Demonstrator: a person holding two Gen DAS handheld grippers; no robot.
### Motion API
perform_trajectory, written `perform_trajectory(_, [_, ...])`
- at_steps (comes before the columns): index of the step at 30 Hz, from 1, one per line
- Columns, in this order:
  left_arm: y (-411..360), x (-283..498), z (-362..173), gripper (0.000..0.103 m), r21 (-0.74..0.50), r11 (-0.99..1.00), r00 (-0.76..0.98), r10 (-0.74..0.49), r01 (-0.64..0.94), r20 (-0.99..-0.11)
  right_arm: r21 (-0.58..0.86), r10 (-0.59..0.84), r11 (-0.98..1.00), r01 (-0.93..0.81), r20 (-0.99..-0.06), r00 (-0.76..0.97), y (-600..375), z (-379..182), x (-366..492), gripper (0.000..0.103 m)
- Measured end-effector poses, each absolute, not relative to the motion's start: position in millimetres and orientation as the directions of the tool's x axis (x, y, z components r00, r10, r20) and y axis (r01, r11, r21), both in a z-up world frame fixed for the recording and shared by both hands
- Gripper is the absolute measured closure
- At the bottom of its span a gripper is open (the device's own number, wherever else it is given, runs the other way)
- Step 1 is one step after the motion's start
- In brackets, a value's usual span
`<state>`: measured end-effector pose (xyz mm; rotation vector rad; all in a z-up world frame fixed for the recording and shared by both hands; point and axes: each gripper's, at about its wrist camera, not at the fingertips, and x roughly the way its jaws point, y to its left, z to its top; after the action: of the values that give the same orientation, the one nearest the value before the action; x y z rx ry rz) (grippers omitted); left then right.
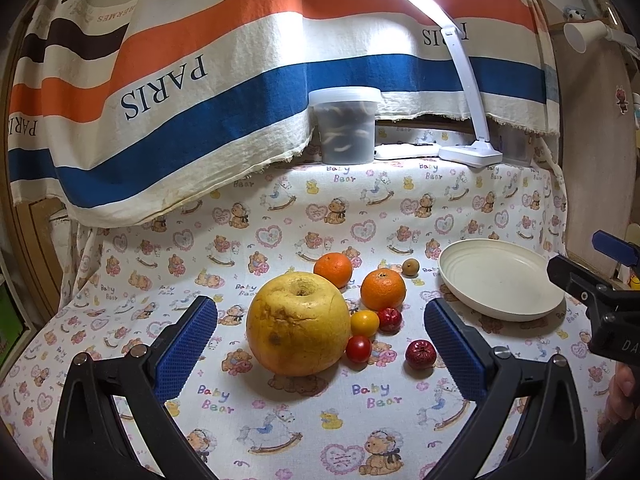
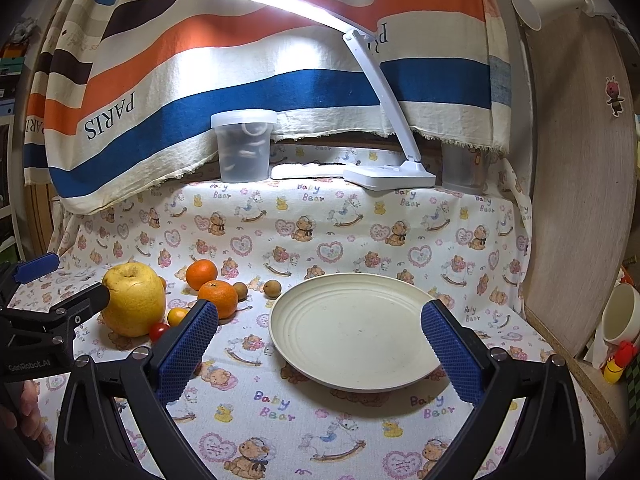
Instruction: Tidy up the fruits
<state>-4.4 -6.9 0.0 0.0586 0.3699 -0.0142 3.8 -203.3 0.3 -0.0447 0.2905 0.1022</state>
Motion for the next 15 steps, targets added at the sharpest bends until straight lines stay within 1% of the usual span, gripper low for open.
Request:
perform_trajectory(4, [-5.1, -1.7, -1.2, 0.0, 0.052, 0.999, 0.927, 0.019, 0.001, -0.374, -0.03, 0.095, 0.994, -0.108, -0.286, 0.954, -202.4, 3.0, 1.6, 0.001])
perform_trajectory(11, [2.0, -1.3, -2.2, 0.0, 0.008, 1.0, 0.922, -0.012, 0.016, -0.387, -0.028, 0.104, 0.993, -0.115, -0.272, 0.957, -203.5, 4.0, -0.1, 0.001])
perform_trajectory(15, [2.7, -1.5, -1.7, 0.0, 0.007, 1.0, 0.922, -0.006, 0.009, -0.388, -0.025, 0.115, 0.992, -0.127, -0.273, 0.955, -202.8, 3.6, -1.7, 0.0])
